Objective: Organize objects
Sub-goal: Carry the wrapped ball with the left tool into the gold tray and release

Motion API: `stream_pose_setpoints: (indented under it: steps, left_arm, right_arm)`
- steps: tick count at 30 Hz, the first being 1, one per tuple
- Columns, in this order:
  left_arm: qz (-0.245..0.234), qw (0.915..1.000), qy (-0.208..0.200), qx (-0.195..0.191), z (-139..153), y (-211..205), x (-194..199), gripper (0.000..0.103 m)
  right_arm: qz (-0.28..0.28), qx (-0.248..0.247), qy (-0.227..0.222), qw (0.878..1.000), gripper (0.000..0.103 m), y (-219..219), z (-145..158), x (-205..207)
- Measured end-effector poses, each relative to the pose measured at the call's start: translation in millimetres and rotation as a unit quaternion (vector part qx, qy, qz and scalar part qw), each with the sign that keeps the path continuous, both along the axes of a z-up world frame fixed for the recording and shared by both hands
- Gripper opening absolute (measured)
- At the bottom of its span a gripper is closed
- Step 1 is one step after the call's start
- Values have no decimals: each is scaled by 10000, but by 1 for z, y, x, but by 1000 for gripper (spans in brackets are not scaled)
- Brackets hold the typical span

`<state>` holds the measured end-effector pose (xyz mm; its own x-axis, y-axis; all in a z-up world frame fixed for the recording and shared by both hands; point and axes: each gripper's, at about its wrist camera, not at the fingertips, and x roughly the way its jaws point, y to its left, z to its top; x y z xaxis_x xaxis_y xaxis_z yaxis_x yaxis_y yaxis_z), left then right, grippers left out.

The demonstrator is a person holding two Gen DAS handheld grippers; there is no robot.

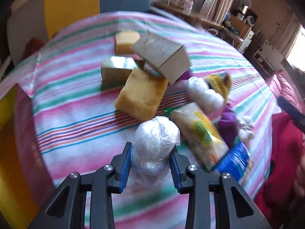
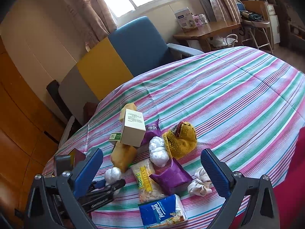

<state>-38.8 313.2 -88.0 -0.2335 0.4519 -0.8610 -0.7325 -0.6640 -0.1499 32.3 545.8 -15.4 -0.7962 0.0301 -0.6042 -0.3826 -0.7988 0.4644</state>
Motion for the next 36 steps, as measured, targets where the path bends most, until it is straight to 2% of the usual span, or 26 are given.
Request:
stream_pose_setpoints:
  steps: [3,9,12,15,18,20,24,26,28,29,32,36]
  left_arm:
    - [-63,9997,-2,243,14,-19,19,37]
    - [-35,9989,-83,452,28,-51,38,37]
    - [-52,9989,-55,473,34,-66,47,37]
    - [-68,9984,-37,565,41,-73,51,37]
    - [-37,9974,29,723,53,-86,56,37]
    - [-2,9967,57,815,59,-94,58,37]
    - [125,9953,75,958,66,-113,55,37]
    - [291,9944,89,1016,69,-128,48,37]
    - [572,9927,96,1053,71,-151,34,38]
    - [759,9913,119,1069,73,-163,24,38]
    - [1467,9842,231,963,72,-209,-14,38]
    - [2372,9680,49,815,60,-272,-75,37]
  right_arm:
    - [114,25,-150,9998,103,-3,-2,-5]
    - [527,-58,-632,9966,103,-10,-11,-19]
    - [870,-217,-1003,9909,103,-17,-20,-26]
    - [1396,-105,-1703,9754,103,-38,-34,-32]
    - [1929,246,-2405,9510,103,-66,-49,-36]
    - [1981,500,-2782,9385,103,-75,-57,-40]
    - [1896,659,-3262,9237,103,-79,-73,-48]
    - [1970,859,-3418,9149,99,-84,-76,-52]
    - [2062,1097,-3617,9025,73,-90,-82,-53]
    - [2119,1174,-3676,8979,73,-93,-84,-54]
    - [2175,1397,-3626,8954,73,-99,-82,-52]
    - [2202,1480,-3590,8948,73,-102,-81,-49]
